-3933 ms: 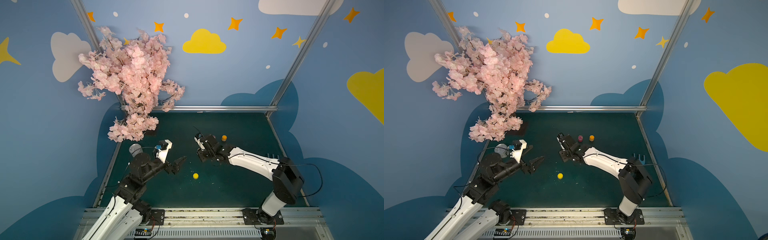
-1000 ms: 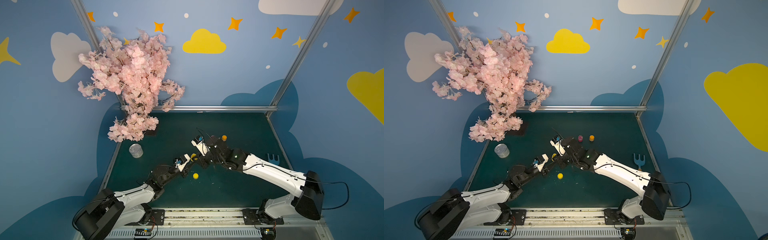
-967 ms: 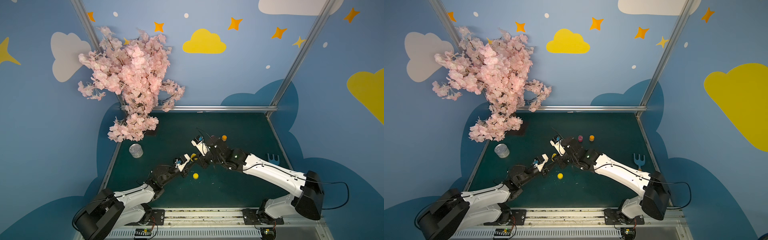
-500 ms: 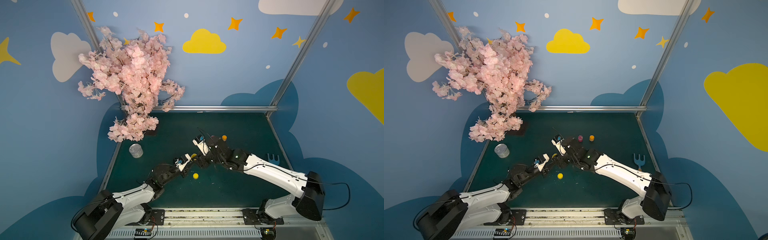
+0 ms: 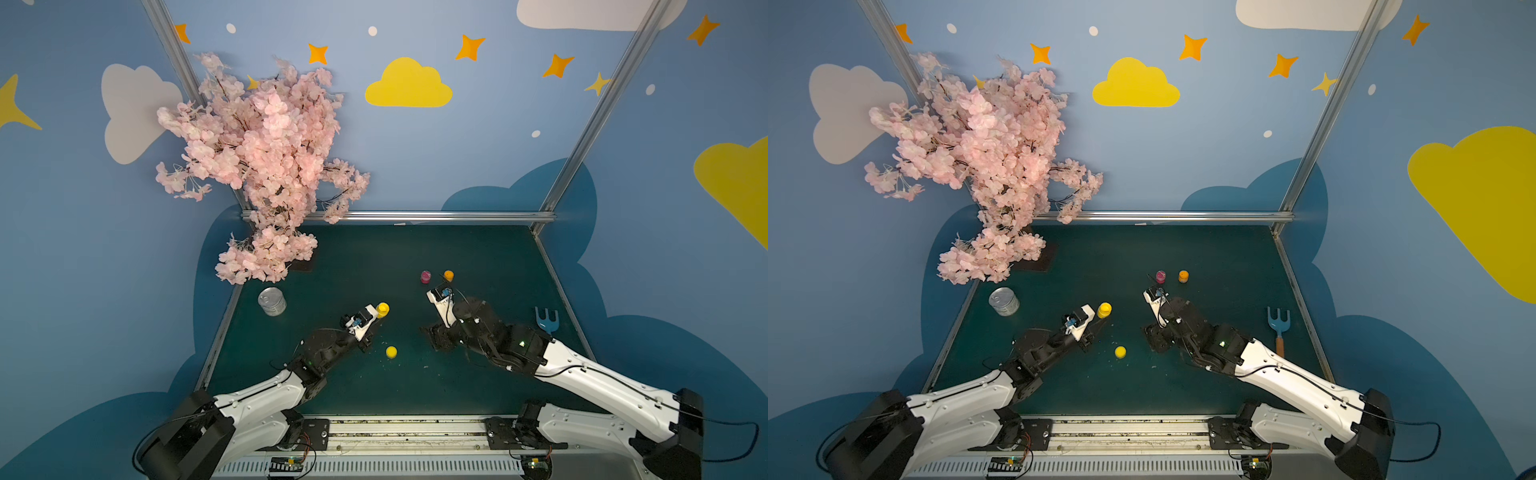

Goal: Close the paint jar lid
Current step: Pick up the paint jar from the center of the board, then pick up the lid from the center of the board.

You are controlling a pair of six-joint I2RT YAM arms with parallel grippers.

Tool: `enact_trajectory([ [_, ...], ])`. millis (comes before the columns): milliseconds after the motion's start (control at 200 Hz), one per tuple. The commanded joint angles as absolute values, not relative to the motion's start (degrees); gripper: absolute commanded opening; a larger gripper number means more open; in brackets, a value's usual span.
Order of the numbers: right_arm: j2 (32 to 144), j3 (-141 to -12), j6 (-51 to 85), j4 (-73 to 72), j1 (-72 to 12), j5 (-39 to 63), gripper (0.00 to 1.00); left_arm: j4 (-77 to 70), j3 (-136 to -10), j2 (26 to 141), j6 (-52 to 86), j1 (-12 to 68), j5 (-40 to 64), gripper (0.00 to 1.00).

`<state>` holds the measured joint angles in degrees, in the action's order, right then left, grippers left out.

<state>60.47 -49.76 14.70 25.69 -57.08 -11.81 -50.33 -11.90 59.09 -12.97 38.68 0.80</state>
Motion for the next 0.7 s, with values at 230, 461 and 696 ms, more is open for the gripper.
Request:
enact_trajectory([
  [230,65.9,-42.2,16.6,17.8,-57.0,-8.3,0.73,-48.1,-9.5,49.7,-17.0,39.5,-13.4,0.27],
  [461,80.9,-49.4,16.4,18.3,-58.0,-2.5,0.73,-48.8,-8.6,47.5,-18.0,39.8,-19.6,0.28],
  [696,92.4,-56.1,15.5,17.0,-62.3,-4.3,0.72,-48.8,-8.5,46.6,-18.9,40.0,-23.7,0.28],
])
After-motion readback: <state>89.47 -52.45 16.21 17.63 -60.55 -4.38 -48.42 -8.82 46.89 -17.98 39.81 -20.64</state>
